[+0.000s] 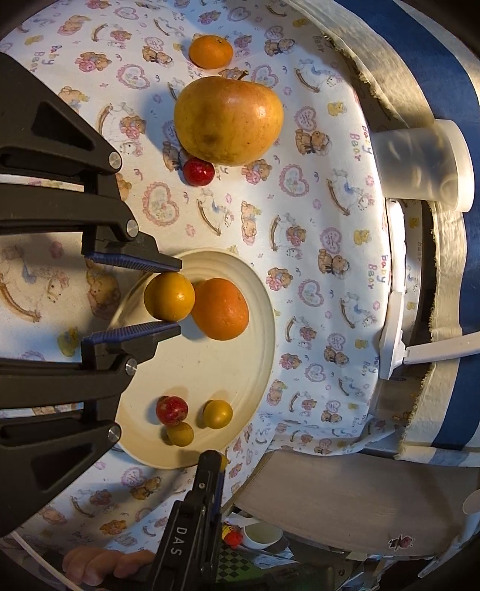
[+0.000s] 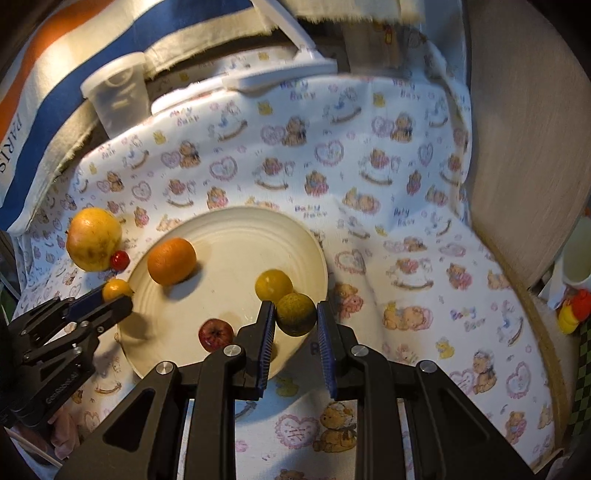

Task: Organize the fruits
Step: 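Open the left tool over the plate while the right tool releases its fruit onto the plate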

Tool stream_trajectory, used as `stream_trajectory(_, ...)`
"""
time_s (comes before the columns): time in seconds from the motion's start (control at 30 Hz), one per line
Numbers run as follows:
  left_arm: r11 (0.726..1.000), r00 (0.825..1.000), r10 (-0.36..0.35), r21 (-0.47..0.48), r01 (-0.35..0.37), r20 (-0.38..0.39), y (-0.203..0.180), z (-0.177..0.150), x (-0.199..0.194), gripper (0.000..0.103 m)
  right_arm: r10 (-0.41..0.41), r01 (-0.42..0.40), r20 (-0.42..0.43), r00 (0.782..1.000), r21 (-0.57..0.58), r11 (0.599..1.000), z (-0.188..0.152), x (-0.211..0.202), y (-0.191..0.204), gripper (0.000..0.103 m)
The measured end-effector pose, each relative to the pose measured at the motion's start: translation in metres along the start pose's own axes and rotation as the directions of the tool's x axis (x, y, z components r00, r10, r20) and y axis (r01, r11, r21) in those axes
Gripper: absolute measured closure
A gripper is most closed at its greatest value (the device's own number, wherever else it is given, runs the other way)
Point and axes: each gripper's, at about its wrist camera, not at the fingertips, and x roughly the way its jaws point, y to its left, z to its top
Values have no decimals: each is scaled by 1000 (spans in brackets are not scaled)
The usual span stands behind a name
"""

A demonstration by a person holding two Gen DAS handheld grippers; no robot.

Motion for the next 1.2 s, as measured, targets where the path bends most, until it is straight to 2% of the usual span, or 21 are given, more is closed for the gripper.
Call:
stream_trajectory(0.07,1000,1000,-3,0,3,-2,0,-1,0,77,15,-15,-9,1000,8,1000,-1,1,-2,79)
stream_trajectory(0.37,999,1000,6,48,-7,17,-8,-3,-7,75,-13,13,0,1000,-5,1000,-2,0,-1,79)
stream_trajectory(0.63,998,997,41,40,-43,60,-4,-1,-13,56,-1,1,-1,1000,10,1000,-2,0,-3,79)
stream_trajectory(0.7,998,996,52,32,-54,74,-2,0,-16,47,1,-2,6,1000,6,1000,-2,-2,-2,79)
stream_trajectory(0.87,997,992,83,-14,-82,93,5,2,-24,15,-4,4,8,1000,-2,1000,-1,-2,1,79)
stream_trajectory(1.2,994,983,110,-28,-107,144,9,5,-39,14,-1,1,-2,1000,22,1000,-1,-1,-3,76)
